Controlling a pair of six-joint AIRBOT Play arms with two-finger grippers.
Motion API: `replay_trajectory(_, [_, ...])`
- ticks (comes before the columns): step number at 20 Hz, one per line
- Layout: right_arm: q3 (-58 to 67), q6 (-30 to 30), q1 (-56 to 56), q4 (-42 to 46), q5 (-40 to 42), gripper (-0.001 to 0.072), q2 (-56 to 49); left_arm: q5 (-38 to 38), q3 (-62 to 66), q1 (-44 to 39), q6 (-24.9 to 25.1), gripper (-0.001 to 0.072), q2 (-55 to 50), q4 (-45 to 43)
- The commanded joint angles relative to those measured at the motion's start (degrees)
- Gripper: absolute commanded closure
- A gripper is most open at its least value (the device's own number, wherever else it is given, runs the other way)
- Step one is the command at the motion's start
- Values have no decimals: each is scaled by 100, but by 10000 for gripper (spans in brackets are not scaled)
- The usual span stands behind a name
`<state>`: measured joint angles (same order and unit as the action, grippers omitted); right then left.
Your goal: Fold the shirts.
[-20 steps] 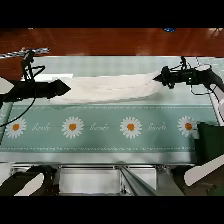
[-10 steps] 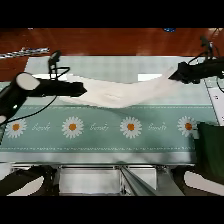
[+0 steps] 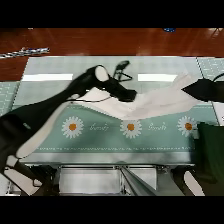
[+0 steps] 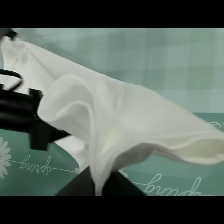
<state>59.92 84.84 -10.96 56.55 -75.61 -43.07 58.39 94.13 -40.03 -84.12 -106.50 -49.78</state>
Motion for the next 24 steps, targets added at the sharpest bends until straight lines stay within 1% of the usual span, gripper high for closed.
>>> replay_trajectory(1, [-83, 118, 11, -101, -105, 690, 365, 603, 844, -859, -173, 683, -844, 284])
replay_trajectory(3, [-83, 118, 11, -155, -87, 690, 365, 518, 859, -1054, -168, 683, -981, 522])
replay_trajectory(5, [-83, 118, 11, -160, -74, 690, 365, 573, 859, -931, -168, 683, -973, 525])
replay_trajectory(8, [-83, 111, 13, -323, 13, 690, 339, 981, 848, -125, -131, 683, -675, 468])
replay_trajectory(10, [-83, 42, 17, -667, 94, 690, 192, 1314, 686, 555, -98, 682, -195, 127])
replay_trajectory(12, [-57, 11, 442, -820, 396, 690, -111, 1226, -15, 1276, -37, 682, 756, -417])
replay_trajectory(13, [-20, 26, 876, -820, 664, 690, -354, 1073, -511, 1613, 0, 682, 1320, -597])
replay_trajectory(16, [289, 122, 2208, -881, 1725, 690, -1421, 555, -2260, 2712, 402, 682, 3314, -640])
replay_trajectory(18, [780, 94, 2828, -1117, 2181, 690, -2404, 306, -3171, 3386, 400, 682, 4463, -638])
replay_trajectory(21, [1790, 44, 3451, -1357, 2267, 690, -3936, 264, -4131, 4142, 400, 682, 5831, -638])
replay_trajectory(24, [2651, 48, 3845, -1429, 2190, 690, -5112, 264, -4607, 4457, 396, 682, 6610, -638])
